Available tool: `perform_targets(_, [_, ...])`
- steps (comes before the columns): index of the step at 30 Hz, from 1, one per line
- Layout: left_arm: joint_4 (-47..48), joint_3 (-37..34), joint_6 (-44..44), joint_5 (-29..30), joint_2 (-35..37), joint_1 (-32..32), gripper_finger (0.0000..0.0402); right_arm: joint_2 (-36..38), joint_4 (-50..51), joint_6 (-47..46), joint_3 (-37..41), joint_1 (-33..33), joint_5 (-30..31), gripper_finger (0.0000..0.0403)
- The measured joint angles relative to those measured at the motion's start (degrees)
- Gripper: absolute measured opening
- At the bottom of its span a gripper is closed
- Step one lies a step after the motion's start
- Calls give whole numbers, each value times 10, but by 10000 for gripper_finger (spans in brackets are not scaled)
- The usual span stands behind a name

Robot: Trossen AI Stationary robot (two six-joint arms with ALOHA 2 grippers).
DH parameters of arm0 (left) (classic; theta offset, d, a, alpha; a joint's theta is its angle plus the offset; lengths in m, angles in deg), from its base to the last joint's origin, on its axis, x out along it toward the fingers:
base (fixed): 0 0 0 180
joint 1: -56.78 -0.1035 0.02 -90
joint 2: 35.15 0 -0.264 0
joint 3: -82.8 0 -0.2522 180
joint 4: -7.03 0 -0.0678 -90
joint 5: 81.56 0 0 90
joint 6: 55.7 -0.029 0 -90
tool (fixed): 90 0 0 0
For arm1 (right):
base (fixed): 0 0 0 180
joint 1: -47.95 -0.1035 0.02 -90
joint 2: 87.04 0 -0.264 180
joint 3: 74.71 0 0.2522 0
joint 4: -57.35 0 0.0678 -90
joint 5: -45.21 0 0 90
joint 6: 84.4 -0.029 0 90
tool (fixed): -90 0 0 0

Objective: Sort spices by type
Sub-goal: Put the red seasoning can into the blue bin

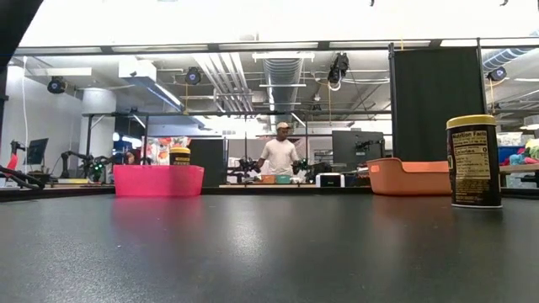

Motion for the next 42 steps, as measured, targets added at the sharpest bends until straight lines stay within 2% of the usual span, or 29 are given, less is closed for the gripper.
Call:
perform_targets(5, [38, 118, -21, 56, -68, 0, 263, -3, -19, -25, 16, -58, 44, 182])
perform_targets(11, [126, 279, -23, 56, -155, -1, 263, -3, -19, -32, 22, -75, 55, 182])
perform_targets(15, [33, 230, -25, 48, -157, -3, 263, -3, -20, -47, 28, -76, 52, 182])
perform_targets(24, [36, 246, -35, 47, -165, -9, 263, 0, -19, -70, 36, -75, 22, 182])
perform_targets(31, [40, 250, 8, 48, -177, -15, 263, 2, -19, -69, 34, -74, 11, 182])
perform_targets(35, [40, 250, 23, 76, -177, -15, 263, 4, -20, -69, 33, -69, 5, 182])
perform_targets(39, [58, 250, 29, 13, -177, -14, 263, 4, -20, -67, 33, -59, 3, 182])
perform_targets(42, [69, 250, 39, 17, -177, -14, 263, 4, -20, -67, 33, -59, 1, 182])
